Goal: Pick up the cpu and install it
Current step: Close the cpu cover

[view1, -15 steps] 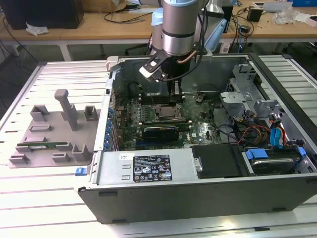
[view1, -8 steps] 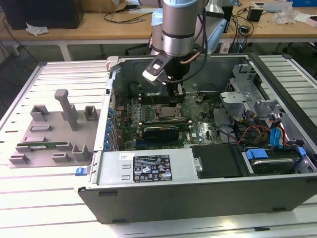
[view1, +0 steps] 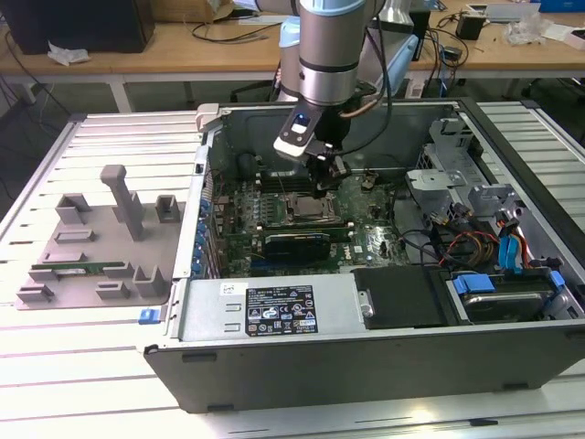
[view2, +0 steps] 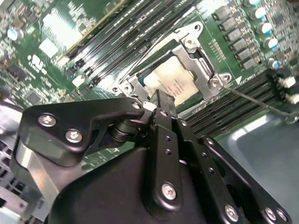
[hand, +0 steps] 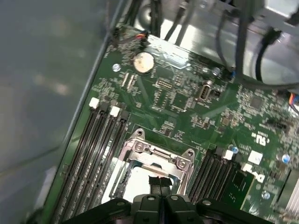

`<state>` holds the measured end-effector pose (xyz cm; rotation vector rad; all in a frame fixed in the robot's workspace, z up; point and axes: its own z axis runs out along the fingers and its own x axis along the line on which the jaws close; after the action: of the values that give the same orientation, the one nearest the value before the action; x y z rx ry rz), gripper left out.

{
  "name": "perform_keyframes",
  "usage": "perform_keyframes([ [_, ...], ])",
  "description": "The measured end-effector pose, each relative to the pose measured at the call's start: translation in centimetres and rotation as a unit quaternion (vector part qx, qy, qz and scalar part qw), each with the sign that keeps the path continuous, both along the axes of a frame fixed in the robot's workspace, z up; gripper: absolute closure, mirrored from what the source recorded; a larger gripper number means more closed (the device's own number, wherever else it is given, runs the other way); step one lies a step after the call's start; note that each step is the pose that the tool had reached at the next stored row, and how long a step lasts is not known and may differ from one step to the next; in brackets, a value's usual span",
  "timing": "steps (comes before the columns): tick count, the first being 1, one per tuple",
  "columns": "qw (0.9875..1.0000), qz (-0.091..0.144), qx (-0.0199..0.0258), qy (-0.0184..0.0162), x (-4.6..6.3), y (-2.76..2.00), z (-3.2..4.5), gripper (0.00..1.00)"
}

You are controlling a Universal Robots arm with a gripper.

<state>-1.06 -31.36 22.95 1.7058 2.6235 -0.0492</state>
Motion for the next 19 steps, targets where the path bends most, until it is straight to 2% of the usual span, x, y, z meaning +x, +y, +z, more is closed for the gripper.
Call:
perform_keyframes([
  [3, 0.9994, 0.035, 0.0000, 0.0000, 0.00, 0.00, -0.01, 0.89],
  [5, 0.9984, 0.057, 0.0000, 0.0000, 0.00, 0.00, -0.01, 0.89],
  [8, 0.9954, 0.095, 0.0001, 0.0000, 0.00, 0.01, -0.01, 0.89],
  [10, 0.9931, 0.117, 0.0000, 0.0000, 0.00, 0.00, -0.01, 0.89],
  [11, 0.9905, 0.137, 0.0000, 0.0000, 0.00, 0.00, -0.02, 0.89],
  [12, 0.9886, 0.150, 0.0000, 0.0000, 0.00, 0.01, -0.02, 0.89],
  [13, 0.9873, 0.159, 0.0000, 0.0000, 0.00, 0.00, -0.02, 0.89],
  [14, 0.9852, 0.171, 0.0000, 0.0000, 0.00, 0.00, -0.02, 0.89],
  [15, 0.9840, 0.178, 0.0000, 0.0000, 0.00, 0.00, -0.02, 0.89],
  [16, 0.9798, 0.200, 0.0000, 0.0000, 0.00, 0.00, -0.02, 0.89],
  [17, 0.9751, 0.222, 0.0000, 0.0001, 0.00, 0.00, -0.03, 0.89],
  [18, 0.9724, 0.233, 0.0000, 0.0000, 0.00, 0.00, -0.04, 0.89],
  [19, 0.9703, 0.242, 0.0000, 0.0000, 0.00, 0.00, -0.05, 0.89],
])
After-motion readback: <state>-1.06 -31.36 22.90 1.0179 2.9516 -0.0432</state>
